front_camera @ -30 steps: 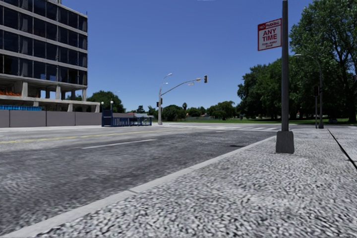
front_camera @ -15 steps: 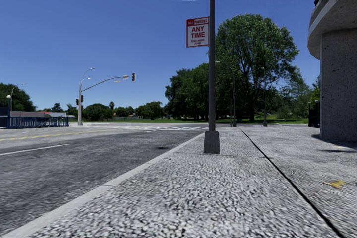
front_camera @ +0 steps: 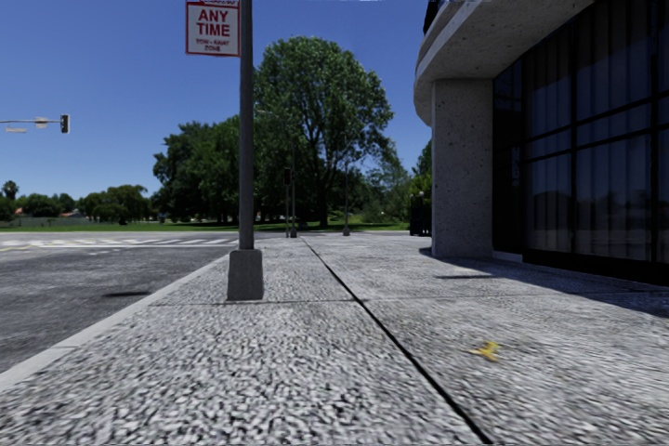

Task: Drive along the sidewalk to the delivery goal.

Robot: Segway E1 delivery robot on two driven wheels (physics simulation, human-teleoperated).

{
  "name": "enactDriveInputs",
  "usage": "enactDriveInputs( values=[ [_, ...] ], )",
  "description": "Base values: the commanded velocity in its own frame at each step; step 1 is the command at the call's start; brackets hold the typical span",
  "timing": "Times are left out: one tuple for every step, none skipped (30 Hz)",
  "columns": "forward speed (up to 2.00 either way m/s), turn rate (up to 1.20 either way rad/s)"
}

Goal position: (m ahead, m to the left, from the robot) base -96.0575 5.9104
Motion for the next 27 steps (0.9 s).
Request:
enactDriveInputs(
  values=[
    [1.35, -0.91],
    [1.35, -0.91],
    [1.35, -0.91],
    [1.35, -0.91],
    [1.35, -0.91],
    [1.35, -0.91],
    [1.35, -0.92],
    [1.35, -0.95],
    [1.35, -0.95],
    [1.35, -1.0],
    [1.35, -1.03],
    [1.35, -1.04],
    [1.35, -1.07],
    [1.35, -1.07],
    [1.35, -1.1],
    [1.35, -1.14],
    [1.35, -1.16],
    [1.35, -1.16],
    [1.35, -1.16],
    [1.35, -1.16],
    [1.35, -1.16],
    [1.35, -1.16],
    [1.35, -1.16],
    [1.35, -1.16],
    [1.35, -1.16],
    [1.35, -1.16],
    [1.35, -1.16]
  ],
)
